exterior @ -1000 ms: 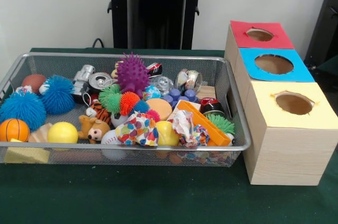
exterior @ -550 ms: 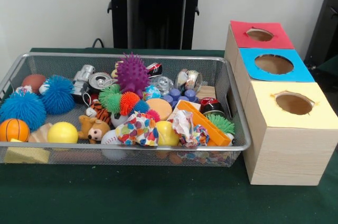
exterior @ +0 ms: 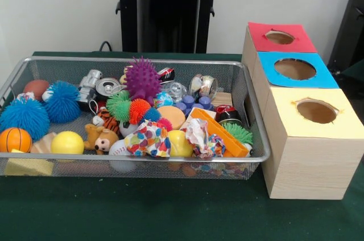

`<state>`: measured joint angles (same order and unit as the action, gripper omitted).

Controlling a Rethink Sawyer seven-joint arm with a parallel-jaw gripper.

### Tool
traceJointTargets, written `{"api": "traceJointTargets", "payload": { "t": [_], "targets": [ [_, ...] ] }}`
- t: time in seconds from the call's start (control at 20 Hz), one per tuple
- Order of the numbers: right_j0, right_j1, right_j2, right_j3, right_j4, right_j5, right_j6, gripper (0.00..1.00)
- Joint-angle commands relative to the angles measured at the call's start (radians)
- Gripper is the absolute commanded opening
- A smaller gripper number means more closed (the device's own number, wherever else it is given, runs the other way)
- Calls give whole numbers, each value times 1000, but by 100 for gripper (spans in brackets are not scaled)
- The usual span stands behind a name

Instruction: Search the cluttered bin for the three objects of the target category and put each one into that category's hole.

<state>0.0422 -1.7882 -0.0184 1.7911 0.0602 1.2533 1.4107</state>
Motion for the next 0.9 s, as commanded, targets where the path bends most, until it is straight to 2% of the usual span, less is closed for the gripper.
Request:
{"api": "traceJointTargets", "payload": {
  "t": [0.05, 0.9],
  "targets": [
    [-39, 76, -103, 244, 18, -123, -45, 0],
    [-85, 116, -109, 324, 56, -262, -148, 0]
  ]
}}
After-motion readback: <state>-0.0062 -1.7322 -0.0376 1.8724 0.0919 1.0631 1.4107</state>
